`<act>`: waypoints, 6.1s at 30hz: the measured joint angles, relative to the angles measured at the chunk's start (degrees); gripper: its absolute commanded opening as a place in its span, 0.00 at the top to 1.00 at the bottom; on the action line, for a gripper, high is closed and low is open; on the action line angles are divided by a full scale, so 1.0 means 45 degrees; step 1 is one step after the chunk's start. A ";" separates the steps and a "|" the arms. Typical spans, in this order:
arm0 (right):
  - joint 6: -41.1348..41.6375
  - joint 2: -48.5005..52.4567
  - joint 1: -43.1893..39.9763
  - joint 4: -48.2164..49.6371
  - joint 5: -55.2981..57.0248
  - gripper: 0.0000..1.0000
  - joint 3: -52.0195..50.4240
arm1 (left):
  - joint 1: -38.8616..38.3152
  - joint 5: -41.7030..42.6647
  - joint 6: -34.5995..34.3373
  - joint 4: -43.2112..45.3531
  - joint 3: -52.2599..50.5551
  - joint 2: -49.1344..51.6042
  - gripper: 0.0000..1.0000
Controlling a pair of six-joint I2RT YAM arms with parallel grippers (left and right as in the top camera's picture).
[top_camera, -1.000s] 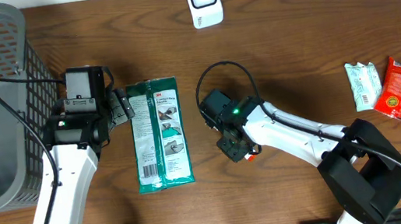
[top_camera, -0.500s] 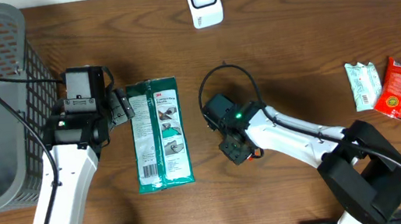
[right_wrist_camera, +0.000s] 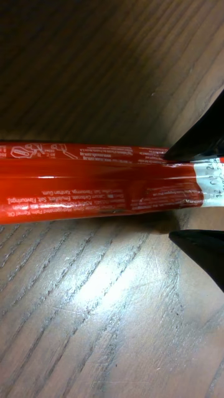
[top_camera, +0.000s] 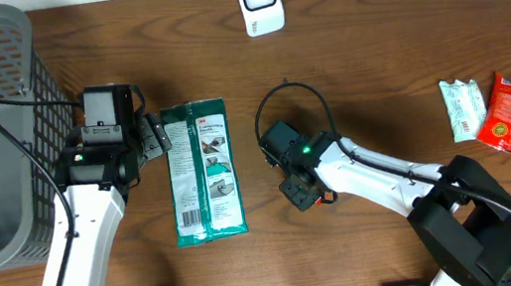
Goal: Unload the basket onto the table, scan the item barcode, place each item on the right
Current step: 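Grasp the red stick packet with the right gripper, then drag the red stick packet right and down with the right gripper, then lift the red Nescafe packet upright with the right gripper toward centre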
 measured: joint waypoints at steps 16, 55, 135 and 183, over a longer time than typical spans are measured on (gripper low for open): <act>0.0316 -0.0262 -0.0097 0.0083 0.0078 0.88 -0.0277 | 0.0000 0.0000 0.0000 0.0000 0.0000 0.0000 0.13; 0.0937 -0.1967 -0.1025 -0.0889 -0.0879 0.99 -0.0423 | 0.0000 0.0000 0.0000 -0.0005 0.0000 0.0000 0.13; 0.0753 -0.1967 -0.5634 0.2749 -1.3080 0.99 -0.0724 | 0.0000 0.0000 0.0000 -0.0010 0.0000 0.0000 0.13; 0.6581 -0.1972 -0.6397 1.0715 -1.9229 0.99 -0.0680 | -0.0010 1.2041 0.0495 0.4172 -0.0005 0.0000 0.11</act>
